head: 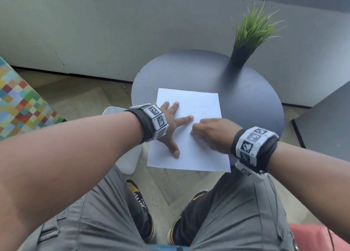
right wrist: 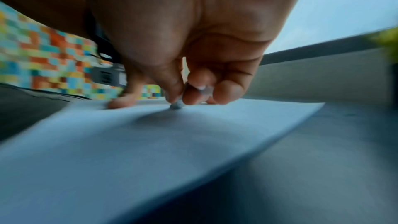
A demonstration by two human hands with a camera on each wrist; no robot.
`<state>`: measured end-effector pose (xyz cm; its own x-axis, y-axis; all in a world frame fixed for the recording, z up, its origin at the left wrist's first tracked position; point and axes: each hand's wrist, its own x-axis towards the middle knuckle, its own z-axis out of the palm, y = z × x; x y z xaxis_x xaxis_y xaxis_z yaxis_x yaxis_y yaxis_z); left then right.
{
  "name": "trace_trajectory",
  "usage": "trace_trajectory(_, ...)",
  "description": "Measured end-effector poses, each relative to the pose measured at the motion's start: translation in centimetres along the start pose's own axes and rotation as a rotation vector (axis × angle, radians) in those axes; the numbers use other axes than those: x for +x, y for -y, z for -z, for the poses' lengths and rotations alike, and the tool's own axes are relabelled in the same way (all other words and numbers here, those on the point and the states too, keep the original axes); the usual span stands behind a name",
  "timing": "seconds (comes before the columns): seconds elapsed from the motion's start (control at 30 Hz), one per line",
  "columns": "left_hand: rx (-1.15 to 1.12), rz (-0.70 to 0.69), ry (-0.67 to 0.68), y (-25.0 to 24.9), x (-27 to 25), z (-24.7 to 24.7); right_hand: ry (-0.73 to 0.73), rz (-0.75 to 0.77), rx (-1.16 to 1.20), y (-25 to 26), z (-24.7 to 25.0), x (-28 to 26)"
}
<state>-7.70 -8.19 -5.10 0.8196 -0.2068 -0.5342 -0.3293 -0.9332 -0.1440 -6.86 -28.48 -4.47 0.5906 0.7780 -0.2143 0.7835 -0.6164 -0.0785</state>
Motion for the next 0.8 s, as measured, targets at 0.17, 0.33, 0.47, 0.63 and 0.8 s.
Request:
trace_trajectory(0.17,0.006,0.005,0.004,-0.1,-0.2,-0.2,0.042,0.159,0.023,2.0,-1.1,-1.1)
trace_trajectory(0.33,-0.005,0.000,0.000,0.0,-0.1,0.0,-0.026,0.031,0.002,0.3,0.2,0.3)
trace_trajectory(0.47,0.006,0.012,0.013,-0.1,-0.3,0.0,0.044,0.111,0.070,3.7,-0.4,1.1)
trace_trajectory(0.63,-0.004,-0.006,-0.009,0.1,-0.5,0.0,-0.025,-0.033,0.057,1.0,0.2,2.4)
trace_trajectory(0.8,0.022,0.015,-0.004,-0.1,-0.5,0.1,0.099,0.241,0.048,3.3,-0.7,0.2)
